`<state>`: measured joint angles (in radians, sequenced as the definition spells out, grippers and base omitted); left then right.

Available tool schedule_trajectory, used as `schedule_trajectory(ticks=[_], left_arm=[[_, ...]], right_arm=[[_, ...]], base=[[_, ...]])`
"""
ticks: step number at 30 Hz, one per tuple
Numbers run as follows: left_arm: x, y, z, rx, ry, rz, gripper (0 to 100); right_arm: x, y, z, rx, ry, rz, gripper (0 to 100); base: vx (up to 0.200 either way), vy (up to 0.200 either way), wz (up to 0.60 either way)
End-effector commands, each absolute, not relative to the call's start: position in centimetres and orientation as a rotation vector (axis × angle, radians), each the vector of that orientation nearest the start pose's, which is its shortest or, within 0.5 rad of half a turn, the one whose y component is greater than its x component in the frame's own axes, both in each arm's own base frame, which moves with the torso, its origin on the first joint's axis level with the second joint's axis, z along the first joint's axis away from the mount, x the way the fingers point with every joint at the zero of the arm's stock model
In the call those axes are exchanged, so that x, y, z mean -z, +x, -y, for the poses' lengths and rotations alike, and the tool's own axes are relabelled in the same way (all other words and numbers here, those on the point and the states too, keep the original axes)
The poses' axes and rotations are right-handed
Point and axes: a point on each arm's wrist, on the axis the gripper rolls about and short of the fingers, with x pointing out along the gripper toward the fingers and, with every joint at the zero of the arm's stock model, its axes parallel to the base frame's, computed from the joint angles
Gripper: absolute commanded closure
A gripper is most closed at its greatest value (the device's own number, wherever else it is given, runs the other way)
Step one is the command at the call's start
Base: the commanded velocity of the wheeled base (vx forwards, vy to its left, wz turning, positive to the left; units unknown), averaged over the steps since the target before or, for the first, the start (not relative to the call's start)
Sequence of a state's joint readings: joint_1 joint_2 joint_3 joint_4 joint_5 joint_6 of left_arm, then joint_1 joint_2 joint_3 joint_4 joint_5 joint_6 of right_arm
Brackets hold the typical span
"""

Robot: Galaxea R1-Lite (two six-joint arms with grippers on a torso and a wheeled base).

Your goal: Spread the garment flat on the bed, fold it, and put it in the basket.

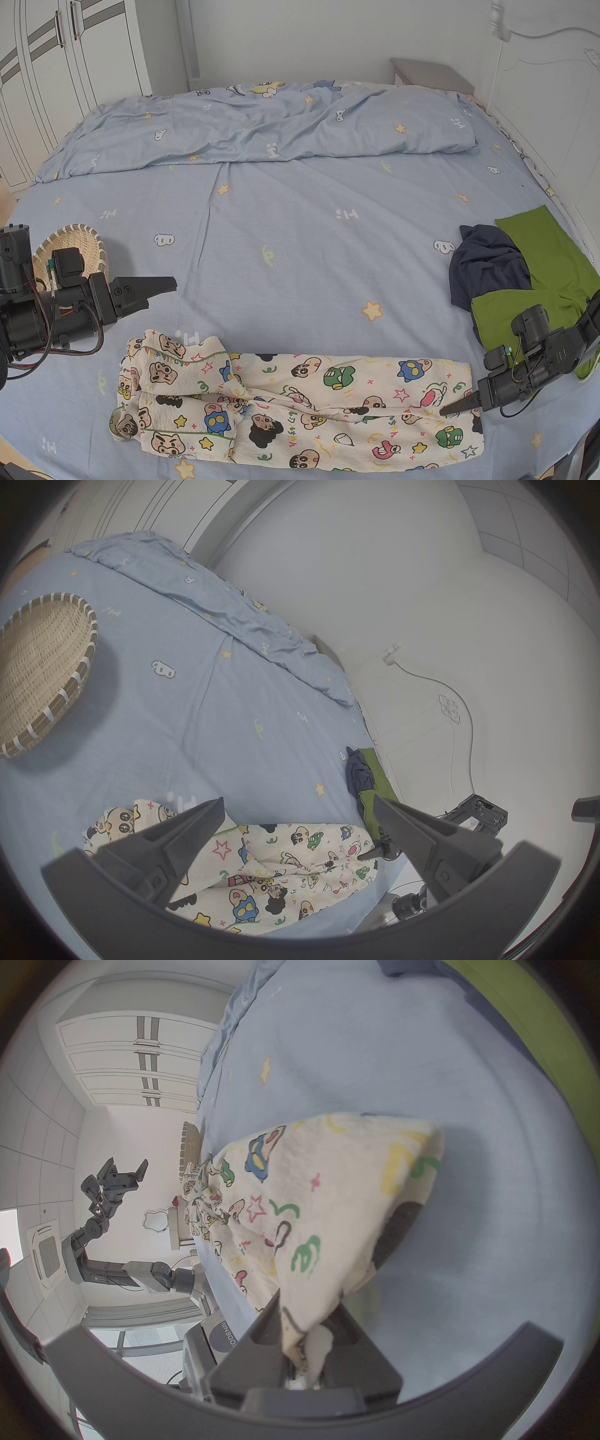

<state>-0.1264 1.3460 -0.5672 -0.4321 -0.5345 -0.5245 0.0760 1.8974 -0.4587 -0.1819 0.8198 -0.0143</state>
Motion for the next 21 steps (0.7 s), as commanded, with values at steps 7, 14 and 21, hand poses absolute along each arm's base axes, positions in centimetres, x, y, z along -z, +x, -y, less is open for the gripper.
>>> schedule_trajectory(ticks=[7, 14, 21], left_arm=[[-19.1, 20.2, 3.8, 0.553, -0.574, -0.511, 0], [-19.1, 20.1, 3.8, 0.552, -0.574, -0.514, 0], [-19.0, 20.1, 3.8, 0.551, -0.575, -0.519, 0]], right_arm=[[-6.0, 22.4, -6.4, -0.742, 0.398, -1.221, 100], [-6.2, 22.5, -7.3, -0.711, 0.394, -1.241, 100], [-6.1, 22.6, -7.3, -0.705, 0.400, -1.247, 100]], base=[[0.000, 0.000, 0.00], [0.000, 0.000, 0.00], [0.000, 0.000, 0.00]])
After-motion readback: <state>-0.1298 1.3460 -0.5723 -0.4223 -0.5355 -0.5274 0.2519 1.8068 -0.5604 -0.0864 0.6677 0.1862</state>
